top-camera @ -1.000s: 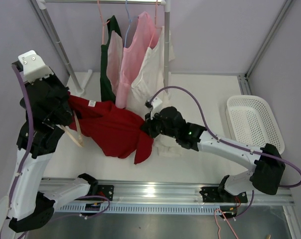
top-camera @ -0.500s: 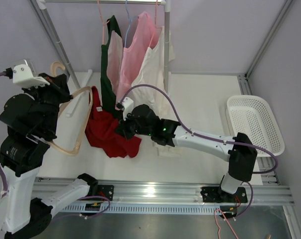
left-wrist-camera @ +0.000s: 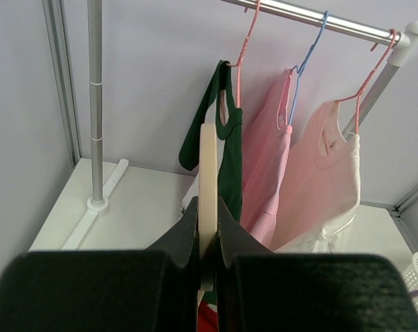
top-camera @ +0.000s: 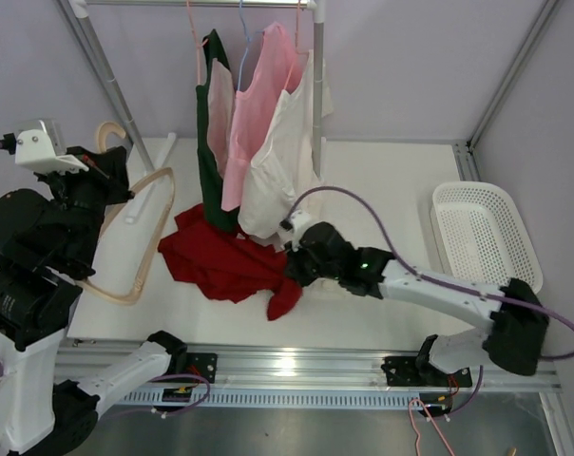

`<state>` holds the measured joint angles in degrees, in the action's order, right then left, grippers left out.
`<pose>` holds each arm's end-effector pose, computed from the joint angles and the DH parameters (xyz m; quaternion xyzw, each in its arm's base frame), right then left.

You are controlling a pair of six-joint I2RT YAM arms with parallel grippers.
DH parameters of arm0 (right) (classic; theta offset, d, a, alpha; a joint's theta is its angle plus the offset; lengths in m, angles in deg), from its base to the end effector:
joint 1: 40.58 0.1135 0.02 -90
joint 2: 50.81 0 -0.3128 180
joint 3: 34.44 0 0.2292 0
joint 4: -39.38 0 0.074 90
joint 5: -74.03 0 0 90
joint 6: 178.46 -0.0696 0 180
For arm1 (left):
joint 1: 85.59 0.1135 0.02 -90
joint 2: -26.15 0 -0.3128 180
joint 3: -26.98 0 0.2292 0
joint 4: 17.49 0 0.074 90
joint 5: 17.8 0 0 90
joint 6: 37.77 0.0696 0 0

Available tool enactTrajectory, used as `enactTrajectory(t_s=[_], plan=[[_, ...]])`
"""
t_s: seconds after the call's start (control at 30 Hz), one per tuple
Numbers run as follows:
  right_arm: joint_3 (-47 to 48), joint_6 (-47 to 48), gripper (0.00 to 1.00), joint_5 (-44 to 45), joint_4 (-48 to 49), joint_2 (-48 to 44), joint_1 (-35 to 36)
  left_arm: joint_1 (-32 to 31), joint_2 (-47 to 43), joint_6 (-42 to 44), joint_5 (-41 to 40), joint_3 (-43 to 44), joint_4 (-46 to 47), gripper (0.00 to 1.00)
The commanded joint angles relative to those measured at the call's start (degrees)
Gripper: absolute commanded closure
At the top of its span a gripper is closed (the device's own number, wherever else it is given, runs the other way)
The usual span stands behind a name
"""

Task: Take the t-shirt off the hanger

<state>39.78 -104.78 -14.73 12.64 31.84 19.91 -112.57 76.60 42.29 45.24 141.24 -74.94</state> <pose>0.1609 0.2813 0.3074 -0.3291 0.8244 0.2785 0.3668 0.0653 0.0022 0.5754 -0.0757 0.6670 -0.0820 0.7366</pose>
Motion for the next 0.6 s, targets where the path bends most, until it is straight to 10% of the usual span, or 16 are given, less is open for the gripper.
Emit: enactTrajectory(t_s=[0.0, 0.27, 0.57], plan=[[0.28, -2.23, 1.0, 3.26, -7.54, -14.15, -7.61, 0.26, 1.57, -4.4, 18.87, -0.56, 1.67, 0.99], [13.71, 1.54, 1.0, 8.09, -22.44, -22.8, -22.24, 7.02, 5.17, -3.6, 20.8, 0.75, 3.7, 0.99], [45.91, 4.54, 1.0, 4.66, -24.54, -3.51, -36.73, 15.99, 13.17, -3.69, 25.64, 7.61, 4.4, 0.99]])
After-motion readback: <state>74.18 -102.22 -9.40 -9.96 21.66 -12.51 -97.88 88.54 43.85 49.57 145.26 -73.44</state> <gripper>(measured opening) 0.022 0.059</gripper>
